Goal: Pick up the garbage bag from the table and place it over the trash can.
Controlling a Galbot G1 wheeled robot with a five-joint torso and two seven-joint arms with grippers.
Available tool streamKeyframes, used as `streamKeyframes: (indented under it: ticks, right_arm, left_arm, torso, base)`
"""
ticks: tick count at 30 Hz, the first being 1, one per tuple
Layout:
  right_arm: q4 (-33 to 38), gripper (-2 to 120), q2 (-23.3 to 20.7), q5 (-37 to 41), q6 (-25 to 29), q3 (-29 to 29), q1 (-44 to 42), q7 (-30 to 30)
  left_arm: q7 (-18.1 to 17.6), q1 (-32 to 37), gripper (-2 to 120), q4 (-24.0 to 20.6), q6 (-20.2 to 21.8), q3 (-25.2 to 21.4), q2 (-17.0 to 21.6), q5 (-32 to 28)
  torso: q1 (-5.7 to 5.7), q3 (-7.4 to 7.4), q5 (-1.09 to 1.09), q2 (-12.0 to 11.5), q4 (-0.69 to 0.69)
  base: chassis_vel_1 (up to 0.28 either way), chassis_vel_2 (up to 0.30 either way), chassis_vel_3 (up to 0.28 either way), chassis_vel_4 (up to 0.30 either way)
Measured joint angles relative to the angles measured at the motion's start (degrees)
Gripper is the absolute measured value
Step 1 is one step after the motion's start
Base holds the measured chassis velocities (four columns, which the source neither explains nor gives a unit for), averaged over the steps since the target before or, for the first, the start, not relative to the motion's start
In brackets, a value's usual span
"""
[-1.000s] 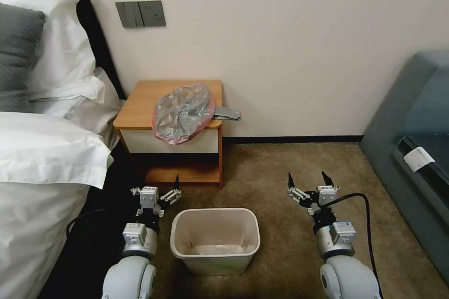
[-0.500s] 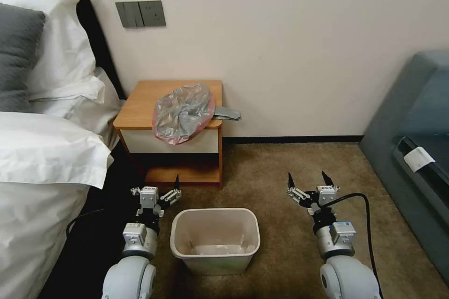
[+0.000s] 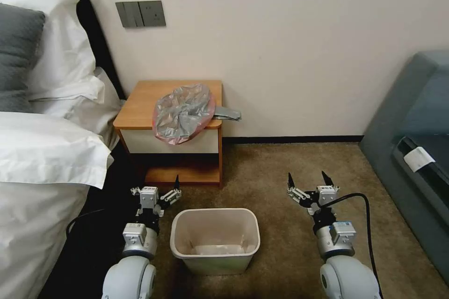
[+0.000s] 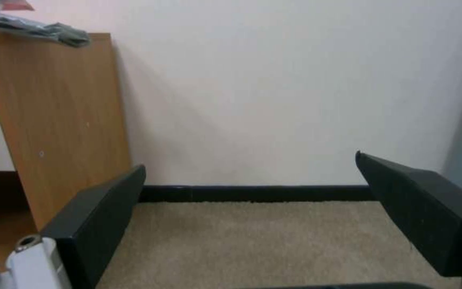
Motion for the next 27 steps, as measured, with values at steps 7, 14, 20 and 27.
streamKeyframes:
  ticks: [7, 14, 20, 27]
  right_arm:
    - [-0.7, 100, 3.69, -0.86, 11.96, 2.11, -7.83, -1.25]
    - [-1.07, 100, 5.54, -1.32, 18.11, 3.17, -11.84, -1.94]
    - [0.24, 100, 5.51, 0.08, 14.61, 3.94, -9.77, -3.12]
    - [2.74, 100, 5.47, 4.58, 7.79, 4.72, -6.67, -6.29]
  left_arm:
    - [0.32, 6.1, 100, 0.96, -10.25, -8.34, 1.97, -6.37]
    - [2.42, 7.02, 100, 0.3, -9.55, -7.95, 2.39, -6.67]
    - [2.64, 7.01, 100, -2.03, -4.96, -6.99, 3.0, -6.79]
    - [2.62, 7.47, 100, -4.5, -2.03, -6.8, 3.62, -7.2]
  torso:
    - [0.0, 0.0, 0.02, 0.0, 0.02]
    - [0.0, -0.01, 0.0, 0.01, 0.0]
    - [0.0, -0.01, 0.01, 0.01, 0.02]
    - [0.0, 0.0, 0.0, 0.01, 0.0]
  base:
    - [0.0, 0.0, 0.0, 0.0]
    - [0.0, 0.0, 0.0, 0.0]
    - [0.0, 0.0, 0.0, 0.0]
    - [0.0, 0.0, 0.0, 0.0]
